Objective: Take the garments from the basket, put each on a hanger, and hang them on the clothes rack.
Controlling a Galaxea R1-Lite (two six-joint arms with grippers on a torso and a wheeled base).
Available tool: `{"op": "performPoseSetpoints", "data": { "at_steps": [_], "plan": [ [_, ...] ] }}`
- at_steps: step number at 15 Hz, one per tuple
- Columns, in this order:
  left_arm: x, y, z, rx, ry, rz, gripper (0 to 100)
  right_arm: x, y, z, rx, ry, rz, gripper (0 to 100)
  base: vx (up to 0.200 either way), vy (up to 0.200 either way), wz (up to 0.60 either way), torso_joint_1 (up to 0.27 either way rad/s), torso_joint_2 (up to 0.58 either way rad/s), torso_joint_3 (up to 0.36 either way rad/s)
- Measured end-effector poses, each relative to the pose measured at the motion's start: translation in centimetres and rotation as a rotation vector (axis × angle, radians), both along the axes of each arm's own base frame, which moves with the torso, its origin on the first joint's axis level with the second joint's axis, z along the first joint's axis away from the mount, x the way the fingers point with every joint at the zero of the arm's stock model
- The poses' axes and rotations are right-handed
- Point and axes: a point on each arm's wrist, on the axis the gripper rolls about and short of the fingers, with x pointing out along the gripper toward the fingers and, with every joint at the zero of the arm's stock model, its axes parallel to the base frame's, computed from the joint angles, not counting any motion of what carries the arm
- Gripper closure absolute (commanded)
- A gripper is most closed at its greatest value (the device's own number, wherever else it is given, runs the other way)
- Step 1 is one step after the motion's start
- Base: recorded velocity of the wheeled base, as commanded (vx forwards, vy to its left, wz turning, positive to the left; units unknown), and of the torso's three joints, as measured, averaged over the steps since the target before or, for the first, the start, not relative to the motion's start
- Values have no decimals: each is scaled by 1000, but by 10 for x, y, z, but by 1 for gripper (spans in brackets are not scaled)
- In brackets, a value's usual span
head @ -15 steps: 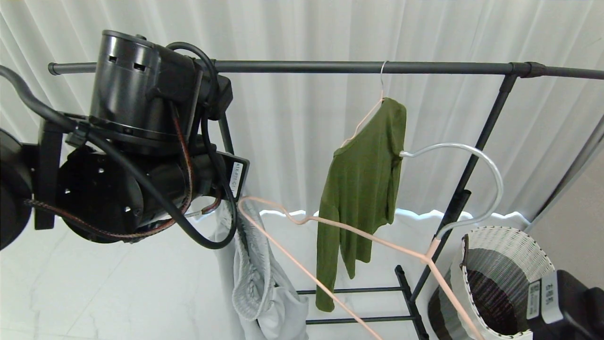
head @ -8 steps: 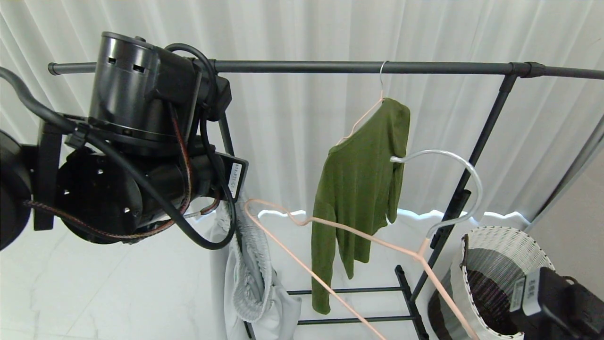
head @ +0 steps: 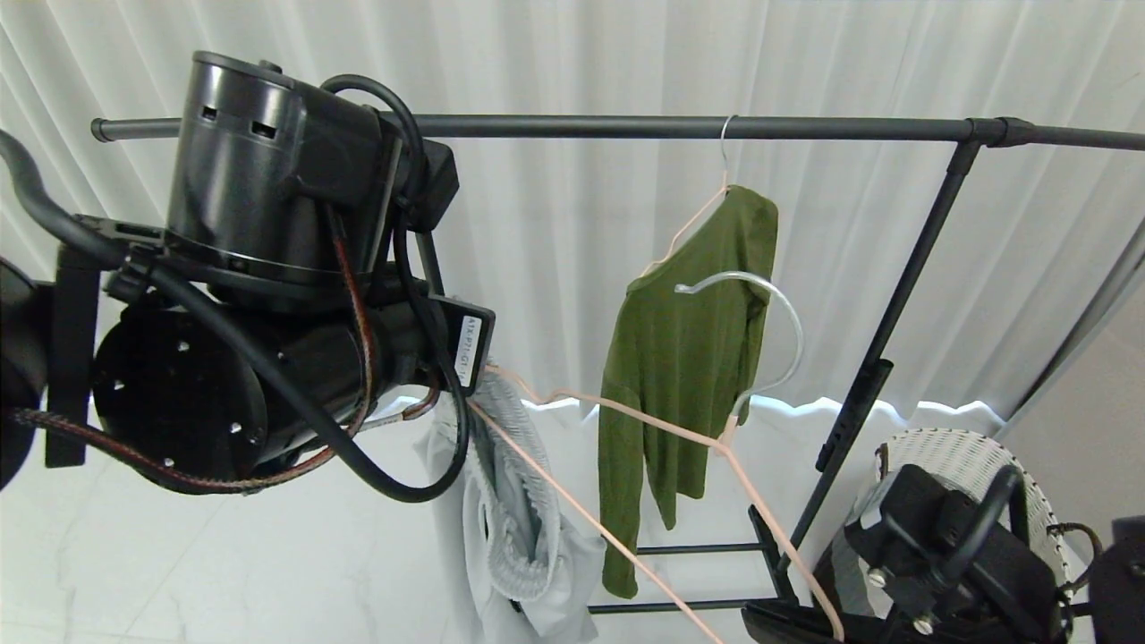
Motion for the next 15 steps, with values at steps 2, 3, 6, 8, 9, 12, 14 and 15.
{"op": "performPoseSetpoints", "data": {
  "at_steps": [2, 3, 6, 8, 9, 12, 14, 15],
  "plan": [
    [-3, -2, 1, -3, -3, -10, 100, 8, 4, -2, 11, -6, -29, 100, 0, 0, 0, 0, 0, 0],
    [-5, -3, 2, -9, -4, -20, 100, 13, 7, -3, 23, -10, -44, 100, 0, 0, 0, 0, 0, 0],
    [-16, -12, 6, -64, -9, -56, 100, 21, 19, -8, 31, -13, -60, 100, 0, 0, 0, 0, 0, 0],
    [-29, -21, 9, -109, -9, -101, 100, 25, 29, -11, 41, -16, -63, 100, 0, 0, 0, 0, 0, 0],
    [-35, -25, 11, -136, -9, -124, 100, 27, 34, -13, 40, -15, -63, 100, 0, 0, 0, 0, 0, 0],
    [-52, -36, 18, -196, -12, -190, 100, 32, 47, -18, 46, -17, -64, 100, 0, 0, 0, 0, 0, 0],
    [-60, -41, 21, -211, -14, -226, 100, 35, 54, -18, 56, -21, -66, 100, 0, 0, 0, 0, 0, 0],
    [-62, -42, 22, -212, -14, -235, 100, 35, 56, -19, 64, -25, -68, 100, 0, 0, 0, 0, 0, 0]
  ]
}}
